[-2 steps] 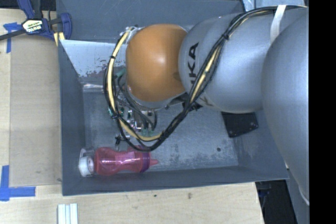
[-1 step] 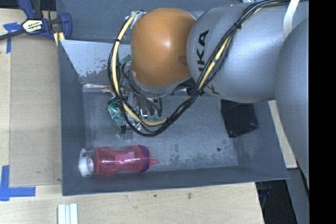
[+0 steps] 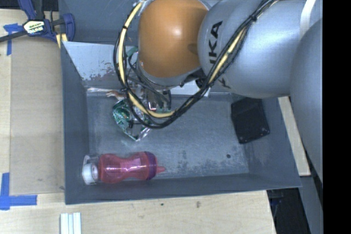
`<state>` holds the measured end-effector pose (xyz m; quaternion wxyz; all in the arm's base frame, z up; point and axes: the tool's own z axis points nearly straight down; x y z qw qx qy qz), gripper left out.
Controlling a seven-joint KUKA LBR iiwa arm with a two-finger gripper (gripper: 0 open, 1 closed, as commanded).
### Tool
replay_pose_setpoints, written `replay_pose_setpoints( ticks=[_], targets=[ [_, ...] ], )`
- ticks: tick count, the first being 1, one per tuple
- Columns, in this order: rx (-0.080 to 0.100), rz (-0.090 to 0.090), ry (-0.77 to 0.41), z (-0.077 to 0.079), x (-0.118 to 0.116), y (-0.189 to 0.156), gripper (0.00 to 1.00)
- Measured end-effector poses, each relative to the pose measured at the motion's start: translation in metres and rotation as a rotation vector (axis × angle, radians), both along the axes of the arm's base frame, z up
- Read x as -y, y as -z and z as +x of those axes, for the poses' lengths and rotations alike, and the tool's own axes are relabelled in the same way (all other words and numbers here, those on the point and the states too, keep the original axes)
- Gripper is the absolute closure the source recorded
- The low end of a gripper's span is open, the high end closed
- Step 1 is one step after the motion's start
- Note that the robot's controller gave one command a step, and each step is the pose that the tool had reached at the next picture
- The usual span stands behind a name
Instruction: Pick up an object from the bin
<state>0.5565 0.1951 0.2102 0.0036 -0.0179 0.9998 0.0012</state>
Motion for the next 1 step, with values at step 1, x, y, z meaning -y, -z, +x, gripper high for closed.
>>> replay_pose_setpoints(
  ticks=[1],
  targets=[
    [-0.005, -0.001, 0.031, 0.0152, 0.039, 0.0272, 1.0]
  ],
)
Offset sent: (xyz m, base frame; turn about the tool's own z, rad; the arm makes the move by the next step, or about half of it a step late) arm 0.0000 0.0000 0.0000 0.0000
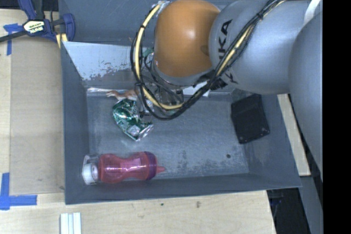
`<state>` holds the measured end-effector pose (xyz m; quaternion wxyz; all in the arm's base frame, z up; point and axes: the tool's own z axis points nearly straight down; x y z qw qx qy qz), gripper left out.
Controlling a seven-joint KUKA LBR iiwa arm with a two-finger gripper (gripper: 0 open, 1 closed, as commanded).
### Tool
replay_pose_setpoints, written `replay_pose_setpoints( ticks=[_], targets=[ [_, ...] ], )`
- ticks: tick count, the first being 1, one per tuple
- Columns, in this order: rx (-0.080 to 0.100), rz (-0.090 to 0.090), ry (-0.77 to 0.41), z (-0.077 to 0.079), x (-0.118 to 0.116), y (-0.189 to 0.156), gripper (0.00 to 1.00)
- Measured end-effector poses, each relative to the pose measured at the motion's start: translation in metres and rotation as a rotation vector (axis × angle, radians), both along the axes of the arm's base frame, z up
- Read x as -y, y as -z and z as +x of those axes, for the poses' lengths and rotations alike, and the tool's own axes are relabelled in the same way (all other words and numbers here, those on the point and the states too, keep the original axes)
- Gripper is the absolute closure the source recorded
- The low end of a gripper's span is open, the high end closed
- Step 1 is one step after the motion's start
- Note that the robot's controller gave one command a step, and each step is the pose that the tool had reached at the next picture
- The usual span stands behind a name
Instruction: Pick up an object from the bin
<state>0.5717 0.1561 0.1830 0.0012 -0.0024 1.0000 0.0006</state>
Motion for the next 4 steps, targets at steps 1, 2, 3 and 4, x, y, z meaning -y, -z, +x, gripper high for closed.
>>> replay_pose_setpoints(
  ticks=[1, 2, 3, 4],
  targets=[
    [0.0, 0.0, 0.0, 0.0, 0.0, 0.0, 1.0],
    [0.005, 0.001, -0.018, 0.005, -0.011, 0.019, 1.0],
    [-0.001, 0.0, -0.028, 0.004, -0.019, 0.041, 1.0],
    [0.002, 0.001, -0.005, 0.005, -0.018, 0.044, 1.0]
  ],
)
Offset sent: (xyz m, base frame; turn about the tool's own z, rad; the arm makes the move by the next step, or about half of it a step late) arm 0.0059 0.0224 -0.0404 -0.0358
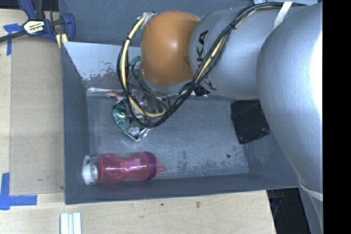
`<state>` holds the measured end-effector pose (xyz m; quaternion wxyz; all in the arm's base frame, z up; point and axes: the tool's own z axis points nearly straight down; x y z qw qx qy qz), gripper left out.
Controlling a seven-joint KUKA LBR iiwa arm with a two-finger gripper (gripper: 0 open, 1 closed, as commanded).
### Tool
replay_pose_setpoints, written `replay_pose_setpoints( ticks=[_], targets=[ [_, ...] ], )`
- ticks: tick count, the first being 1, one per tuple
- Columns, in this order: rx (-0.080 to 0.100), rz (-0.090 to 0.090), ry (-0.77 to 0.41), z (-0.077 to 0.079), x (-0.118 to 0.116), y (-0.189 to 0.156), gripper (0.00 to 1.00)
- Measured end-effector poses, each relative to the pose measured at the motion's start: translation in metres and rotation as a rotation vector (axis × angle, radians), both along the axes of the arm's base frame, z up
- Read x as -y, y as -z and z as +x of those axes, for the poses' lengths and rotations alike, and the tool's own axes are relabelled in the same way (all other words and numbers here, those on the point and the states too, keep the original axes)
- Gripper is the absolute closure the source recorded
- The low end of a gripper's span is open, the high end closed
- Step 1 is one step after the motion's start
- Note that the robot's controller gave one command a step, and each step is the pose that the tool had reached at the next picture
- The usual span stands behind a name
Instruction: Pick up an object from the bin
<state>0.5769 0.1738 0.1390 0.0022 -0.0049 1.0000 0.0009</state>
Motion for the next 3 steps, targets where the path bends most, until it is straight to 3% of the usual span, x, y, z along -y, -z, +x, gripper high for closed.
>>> replay_pose_setpoints(
  ticks=[1, 2, 3],
  targets=[
    [0.0, 0.001, 0.054, 0.006, 0.01, 0.013, 1.0],
    [0.004, 0.003, 0.211, 0.003, 0.014, 0.025, 1.0],
    [0.006, 0.004, 0.191, 0.018, 0.019, 0.037, 1.0]
  ],
)
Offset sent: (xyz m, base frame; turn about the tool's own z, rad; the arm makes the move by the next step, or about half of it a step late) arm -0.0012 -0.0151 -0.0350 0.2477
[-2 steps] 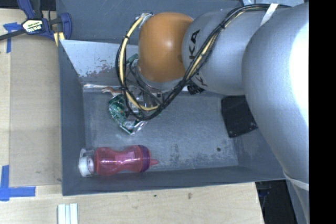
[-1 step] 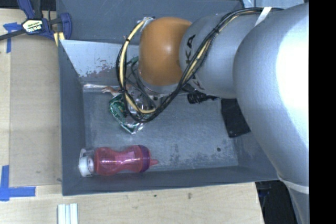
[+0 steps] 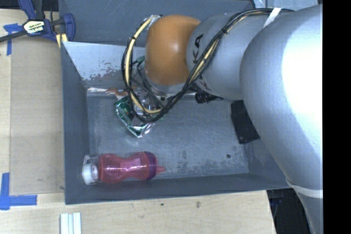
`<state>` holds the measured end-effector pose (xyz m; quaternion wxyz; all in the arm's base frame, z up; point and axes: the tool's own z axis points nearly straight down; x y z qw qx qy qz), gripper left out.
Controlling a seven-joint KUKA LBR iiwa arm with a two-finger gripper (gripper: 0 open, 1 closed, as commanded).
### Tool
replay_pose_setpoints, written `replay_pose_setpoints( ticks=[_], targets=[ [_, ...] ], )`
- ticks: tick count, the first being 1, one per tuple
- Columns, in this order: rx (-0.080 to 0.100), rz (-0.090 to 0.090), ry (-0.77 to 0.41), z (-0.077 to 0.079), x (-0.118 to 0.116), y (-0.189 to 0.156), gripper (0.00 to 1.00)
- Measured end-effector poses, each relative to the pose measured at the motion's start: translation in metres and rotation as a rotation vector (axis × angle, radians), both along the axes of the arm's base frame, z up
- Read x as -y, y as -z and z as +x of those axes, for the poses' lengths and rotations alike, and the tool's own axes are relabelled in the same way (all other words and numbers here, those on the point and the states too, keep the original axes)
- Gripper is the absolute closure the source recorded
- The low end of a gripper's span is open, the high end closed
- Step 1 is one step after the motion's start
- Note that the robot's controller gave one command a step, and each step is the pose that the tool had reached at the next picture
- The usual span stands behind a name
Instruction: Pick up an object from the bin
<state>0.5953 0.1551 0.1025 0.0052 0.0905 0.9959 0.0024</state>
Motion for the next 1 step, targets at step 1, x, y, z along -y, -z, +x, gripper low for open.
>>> replay_pose_setpoints(
  ticks=[1],
  targets=[
    [0.007, 0.004, 0.039, 0.0104, 0.0072, 0.0096, 1.0]
  ],
)
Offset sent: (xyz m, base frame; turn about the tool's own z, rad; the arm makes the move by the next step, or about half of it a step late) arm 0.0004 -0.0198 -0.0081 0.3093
